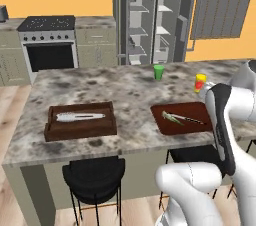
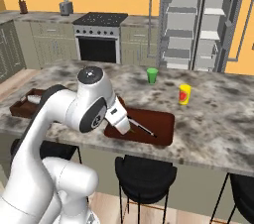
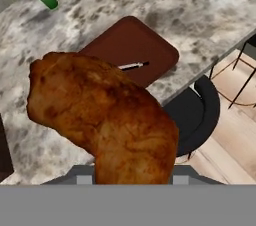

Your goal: Gather the garlic and mushroom from the fridge and place them on a tray on the dining counter. Then gather the chicken drumstick and fish from the fridge and place them on the other tray.

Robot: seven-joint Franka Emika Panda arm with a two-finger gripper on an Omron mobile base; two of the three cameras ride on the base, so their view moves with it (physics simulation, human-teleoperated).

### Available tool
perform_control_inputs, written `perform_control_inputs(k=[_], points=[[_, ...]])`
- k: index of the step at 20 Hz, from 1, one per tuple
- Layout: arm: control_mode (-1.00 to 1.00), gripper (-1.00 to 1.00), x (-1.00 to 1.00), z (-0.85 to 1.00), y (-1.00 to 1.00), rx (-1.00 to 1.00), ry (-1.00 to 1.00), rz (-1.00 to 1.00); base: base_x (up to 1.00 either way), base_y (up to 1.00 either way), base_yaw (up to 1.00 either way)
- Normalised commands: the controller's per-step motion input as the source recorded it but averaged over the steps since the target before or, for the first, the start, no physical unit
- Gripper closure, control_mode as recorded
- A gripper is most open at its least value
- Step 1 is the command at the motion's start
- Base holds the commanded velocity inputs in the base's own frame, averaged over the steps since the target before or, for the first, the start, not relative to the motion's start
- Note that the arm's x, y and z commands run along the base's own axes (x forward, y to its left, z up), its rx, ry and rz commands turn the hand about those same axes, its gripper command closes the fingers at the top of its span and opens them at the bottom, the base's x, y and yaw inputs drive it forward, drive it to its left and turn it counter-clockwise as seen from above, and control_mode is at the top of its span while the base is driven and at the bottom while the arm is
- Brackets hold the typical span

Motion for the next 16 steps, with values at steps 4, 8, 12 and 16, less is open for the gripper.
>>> perform_control_inputs(k=[4,8,12,16], points=[[-1.00,1.00,0.59,-0.36,-0.07,-0.06,0.05,0.00,0.00,0.00,0.00],[-1.00,1.00,0.59,-0.35,-0.06,-0.02,0.07,0.00,0.00,0.00,0.00],[-1.00,1.00,0.50,-0.37,-0.14,0.00,0.03,0.00,0.00,0.00,0.00],[-1.00,1.00,0.44,-0.39,-0.26,0.00,0.02,0.03,0.00,0.00,0.00]])
